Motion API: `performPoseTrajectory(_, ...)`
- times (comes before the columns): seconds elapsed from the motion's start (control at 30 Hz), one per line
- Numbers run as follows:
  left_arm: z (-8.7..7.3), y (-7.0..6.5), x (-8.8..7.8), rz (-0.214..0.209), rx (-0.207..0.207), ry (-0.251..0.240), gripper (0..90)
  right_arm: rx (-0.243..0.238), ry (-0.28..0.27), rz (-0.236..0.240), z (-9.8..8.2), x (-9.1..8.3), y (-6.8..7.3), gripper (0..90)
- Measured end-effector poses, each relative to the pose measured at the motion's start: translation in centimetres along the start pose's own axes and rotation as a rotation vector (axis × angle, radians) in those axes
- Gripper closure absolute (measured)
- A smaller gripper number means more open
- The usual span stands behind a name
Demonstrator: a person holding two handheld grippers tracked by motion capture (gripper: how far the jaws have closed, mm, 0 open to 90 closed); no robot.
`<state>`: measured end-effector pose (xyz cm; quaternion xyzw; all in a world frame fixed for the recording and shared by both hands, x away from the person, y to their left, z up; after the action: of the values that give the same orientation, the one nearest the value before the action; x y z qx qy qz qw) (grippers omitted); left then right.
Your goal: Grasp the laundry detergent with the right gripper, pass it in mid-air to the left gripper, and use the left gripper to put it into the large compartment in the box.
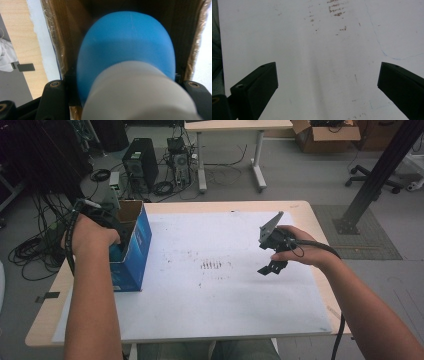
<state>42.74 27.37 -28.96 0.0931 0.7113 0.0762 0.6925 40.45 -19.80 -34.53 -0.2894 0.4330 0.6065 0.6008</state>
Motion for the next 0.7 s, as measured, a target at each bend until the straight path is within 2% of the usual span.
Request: performPoseTrajectory(0.7, 0.2, -0.3, 1.8, -0.004, 0.012, 0.019, 38.8, 0.006, 0.006, 0.002, -0.1, 0.1, -0.1, 3.2)
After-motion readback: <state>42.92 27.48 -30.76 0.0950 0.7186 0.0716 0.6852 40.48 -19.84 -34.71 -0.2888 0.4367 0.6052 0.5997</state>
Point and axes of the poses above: each handheld gripper's, and its own axes: x roughly forward along the jaws, z roughly out of its top, y roughly to its left, the point moved 1 cm from there along x, roughly forward along the jaws, and after that the axes turned 12 degrees about z, right-handed, at the moved point
